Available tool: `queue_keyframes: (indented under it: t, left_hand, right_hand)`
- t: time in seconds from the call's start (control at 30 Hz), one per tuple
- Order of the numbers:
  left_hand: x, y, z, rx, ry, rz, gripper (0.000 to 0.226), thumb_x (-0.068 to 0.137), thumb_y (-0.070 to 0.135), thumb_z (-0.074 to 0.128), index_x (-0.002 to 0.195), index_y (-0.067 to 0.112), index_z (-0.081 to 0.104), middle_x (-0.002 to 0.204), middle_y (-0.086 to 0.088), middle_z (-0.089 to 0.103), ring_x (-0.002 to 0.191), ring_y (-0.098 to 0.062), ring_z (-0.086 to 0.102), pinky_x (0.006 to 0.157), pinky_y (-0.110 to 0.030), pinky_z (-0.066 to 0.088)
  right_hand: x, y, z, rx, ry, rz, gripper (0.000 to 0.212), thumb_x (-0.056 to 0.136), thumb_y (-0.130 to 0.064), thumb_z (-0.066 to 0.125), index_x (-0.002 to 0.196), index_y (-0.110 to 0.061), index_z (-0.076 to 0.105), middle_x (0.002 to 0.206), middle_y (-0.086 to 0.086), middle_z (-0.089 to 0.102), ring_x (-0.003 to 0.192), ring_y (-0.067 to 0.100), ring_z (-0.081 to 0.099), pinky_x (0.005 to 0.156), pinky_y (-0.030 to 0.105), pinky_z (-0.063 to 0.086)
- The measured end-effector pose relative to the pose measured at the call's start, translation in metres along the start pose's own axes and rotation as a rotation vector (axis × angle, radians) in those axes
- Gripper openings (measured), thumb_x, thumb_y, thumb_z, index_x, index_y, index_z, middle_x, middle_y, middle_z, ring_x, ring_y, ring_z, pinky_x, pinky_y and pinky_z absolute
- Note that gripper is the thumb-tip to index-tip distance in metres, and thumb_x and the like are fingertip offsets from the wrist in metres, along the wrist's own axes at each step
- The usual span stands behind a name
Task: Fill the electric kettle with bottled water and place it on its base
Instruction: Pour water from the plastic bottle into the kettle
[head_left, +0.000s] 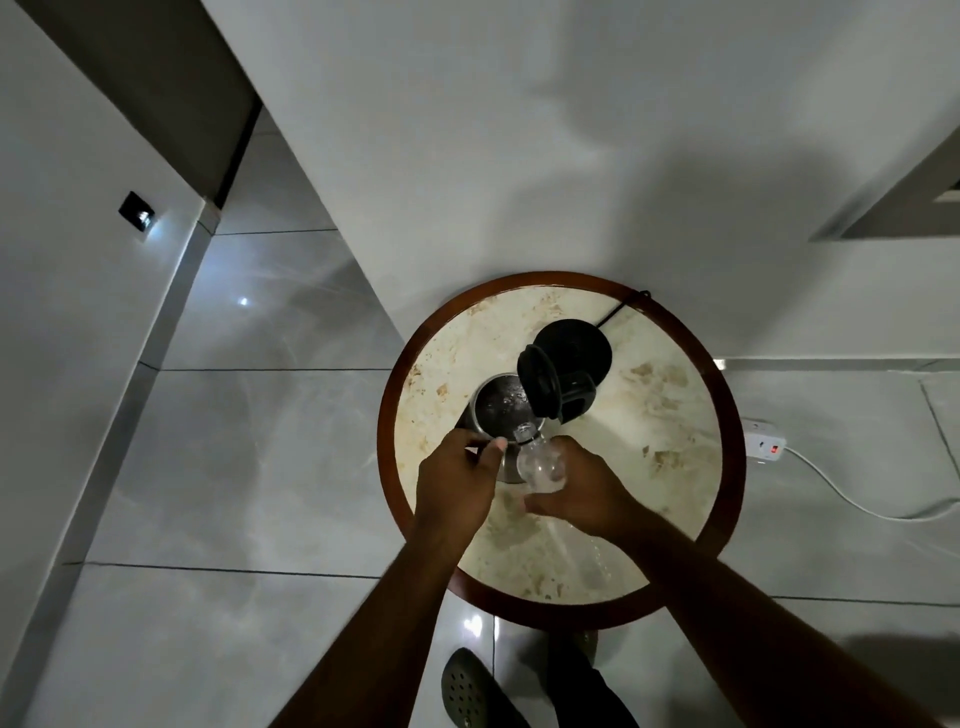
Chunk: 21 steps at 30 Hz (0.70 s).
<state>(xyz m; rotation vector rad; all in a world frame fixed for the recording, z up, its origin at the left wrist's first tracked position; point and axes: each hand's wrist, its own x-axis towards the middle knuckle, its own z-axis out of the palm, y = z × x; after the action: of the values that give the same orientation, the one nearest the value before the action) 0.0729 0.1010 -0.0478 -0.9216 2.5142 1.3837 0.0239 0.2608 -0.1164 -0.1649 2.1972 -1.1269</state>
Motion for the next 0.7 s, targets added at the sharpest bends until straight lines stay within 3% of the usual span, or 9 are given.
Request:
queue_keyframes:
  t: [0.17,0.3,0.43,0.57,0.7]
  left_hand:
    - [0.002,0.022,0.029,0.214,-0.098,0.309,0.032,0.091,0.042,0.061,0.108,0.016,0.068,0.101,-0.002,0.075,0.091,-0.016,0.07,0.078,-0.027,0.055]
    - [0.002,0.041,0.058,0.524,-0.17,0.502,0.035,0.094,0.043,0.054,0.109,0.013,0.063,0.102,-0.008,0.071,0.092,-0.023,0.068,0.077,-0.032,0.053]
    - [0.003,0.059,0.091,0.751,-0.199,0.608,0.043,0.097,0.047,0.044,0.112,0.01,0.059,0.105,-0.011,0.069,0.096,-0.027,0.067,0.079,-0.035,0.05]
    - [-0.001,0.065,0.108,0.886,-0.231,0.676,0.044,0.098,0.047,0.04,0.114,0.01,0.057,0.107,-0.01,0.068,0.096,-0.024,0.067,0.07,-0.029,0.042]
    - [0.009,0.074,0.108,1.032,-0.463,0.869,0.028,0.096,0.024,0.054,0.121,0.013,0.059,0.118,-0.008,0.061,0.101,-0.021,0.064,0.079,-0.029,0.048]
  right_hand:
    - [-0.007,0.028,-0.005,-0.093,0.123,-0.083,0.075,0.055,-0.05,0.083,0.118,-0.031,0.046,0.114,-0.013,0.055,0.098,0.009,0.055,0.078,0.027,0.046]
    - [-0.006,0.048,-0.018,-0.152,0.238,-0.168,0.076,0.059,-0.04,0.086,0.123,-0.017,0.051,0.117,-0.001,0.058,0.101,0.016,0.057,0.082,0.033,0.051]
    - [-0.009,0.068,-0.03,-0.195,0.355,-0.258,0.073,0.062,-0.036,0.086,0.123,-0.01,0.055,0.117,0.005,0.063,0.103,0.019,0.059,0.081,0.024,0.046]
    - [-0.014,0.082,-0.029,-0.168,0.41,-0.273,0.076,0.063,-0.032,0.087,0.125,-0.004,0.054,0.118,0.01,0.063,0.102,0.023,0.062,0.083,0.021,0.043]
    - [-0.018,0.088,-0.027,-0.091,0.472,-0.267,0.08,0.06,-0.03,0.089,0.126,-0.01,0.048,0.114,0.01,0.065,0.097,0.022,0.065,0.079,0.021,0.044]
